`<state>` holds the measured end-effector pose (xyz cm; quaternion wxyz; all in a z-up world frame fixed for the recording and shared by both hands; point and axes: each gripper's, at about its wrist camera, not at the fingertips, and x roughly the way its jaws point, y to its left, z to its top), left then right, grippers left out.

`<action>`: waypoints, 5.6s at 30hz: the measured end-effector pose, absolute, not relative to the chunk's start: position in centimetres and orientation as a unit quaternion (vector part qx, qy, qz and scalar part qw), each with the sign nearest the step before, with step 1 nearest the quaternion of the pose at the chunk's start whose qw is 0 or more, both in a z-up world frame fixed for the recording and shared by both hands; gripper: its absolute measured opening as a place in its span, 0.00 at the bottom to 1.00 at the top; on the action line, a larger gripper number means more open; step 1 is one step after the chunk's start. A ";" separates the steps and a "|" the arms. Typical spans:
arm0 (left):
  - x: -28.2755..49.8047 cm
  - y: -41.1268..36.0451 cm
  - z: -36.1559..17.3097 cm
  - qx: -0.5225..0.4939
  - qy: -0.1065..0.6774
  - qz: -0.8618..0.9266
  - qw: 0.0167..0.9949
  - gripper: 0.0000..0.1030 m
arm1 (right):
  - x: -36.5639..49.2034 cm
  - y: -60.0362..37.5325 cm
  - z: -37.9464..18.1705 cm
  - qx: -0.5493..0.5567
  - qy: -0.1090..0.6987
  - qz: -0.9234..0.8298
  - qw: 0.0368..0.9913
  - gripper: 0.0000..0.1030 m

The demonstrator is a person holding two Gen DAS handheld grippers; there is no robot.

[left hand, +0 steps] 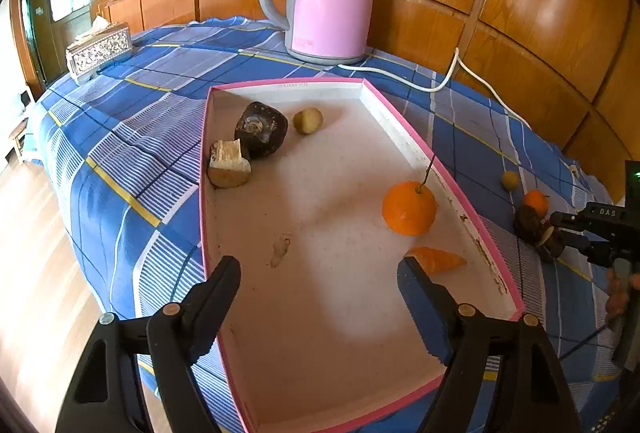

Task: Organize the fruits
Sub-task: 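Reach the right gripper to the red tomato and grasp it, then carry the tomato into the tray with the right gripper and release, then reach the left gripper to the small yellow fruit and grasp it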

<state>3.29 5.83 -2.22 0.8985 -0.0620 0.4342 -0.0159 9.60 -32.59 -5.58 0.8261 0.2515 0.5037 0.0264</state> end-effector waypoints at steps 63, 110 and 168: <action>2.7 9.3 -1.4 -0.082 0.423 0.040 0.901 0.80 | 6.3 -17.0 1.5 0.135 0.443 0.247 0.851 0.24; 2.3 8.3 -1.6 -0.079 0.429 0.019 0.900 0.80 | 4.5 -14.2 1.4 0.055 0.400 0.168 0.899 0.43; 14.9 -12.2 -1.0 -0.031 0.505 -0.206 0.838 0.38 | -2.2 -32.3 -3.9 0.159 0.417 -0.057 0.893 0.49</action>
